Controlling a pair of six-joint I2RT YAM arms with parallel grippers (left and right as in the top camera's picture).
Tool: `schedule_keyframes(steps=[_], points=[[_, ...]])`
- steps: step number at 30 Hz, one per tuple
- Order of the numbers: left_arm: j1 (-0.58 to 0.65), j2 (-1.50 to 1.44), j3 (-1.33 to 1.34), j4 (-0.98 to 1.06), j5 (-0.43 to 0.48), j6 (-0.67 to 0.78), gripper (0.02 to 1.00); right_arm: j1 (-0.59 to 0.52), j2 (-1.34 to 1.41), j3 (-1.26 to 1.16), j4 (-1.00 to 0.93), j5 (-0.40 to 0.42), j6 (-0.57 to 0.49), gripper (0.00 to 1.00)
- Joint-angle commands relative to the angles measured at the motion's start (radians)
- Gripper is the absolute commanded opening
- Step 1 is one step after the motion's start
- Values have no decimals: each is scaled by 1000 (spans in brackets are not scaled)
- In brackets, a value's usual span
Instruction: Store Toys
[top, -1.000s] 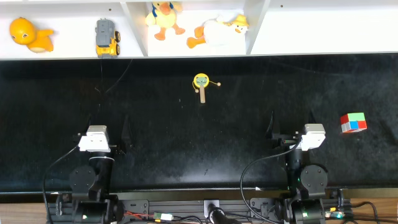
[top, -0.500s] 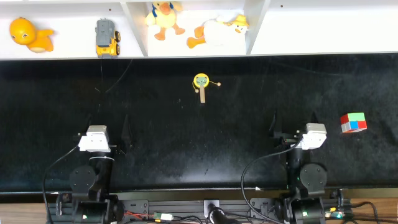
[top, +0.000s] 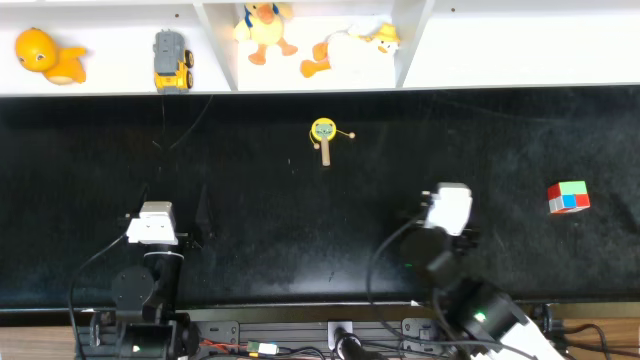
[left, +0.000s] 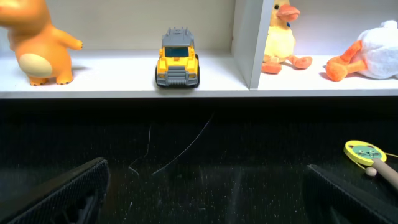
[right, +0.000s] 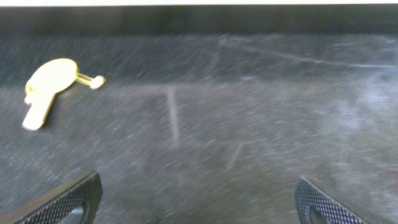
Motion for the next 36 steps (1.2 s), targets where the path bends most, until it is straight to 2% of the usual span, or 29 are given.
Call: schedule_keyframes(steps=[1, 5, 12, 14, 23, 27, 33, 36], points=[[-3, -11, -1, -4, 13, -15, 998, 126, 190, 84, 0, 107, 182, 996], [-4, -11, -1, -4, 13, -15, 998, 147, 351, 175, -1, 96, 204, 993], [-4, -11, -1, -4, 13, -15, 998, 146, 624, 375, -2, -122, 204, 996], [-4, -11, -1, -4, 13, -15, 998, 146, 685, 437, -2, -158, 204, 996], [-4, -11, -1, -4, 13, -15, 998, 130, 949, 667, -67, -202, 198, 996], [-4, -11, -1, -4, 13, -15, 998, 116, 1019, 720, -65, -206, 237, 998], [-4, -11, -1, -4, 13, -15, 998, 22, 1067, 739, -64, -344, 249, 998], [-4, -11, -1, -4, 13, -15, 998, -17, 1081, 739, -35, -367, 248, 998]])
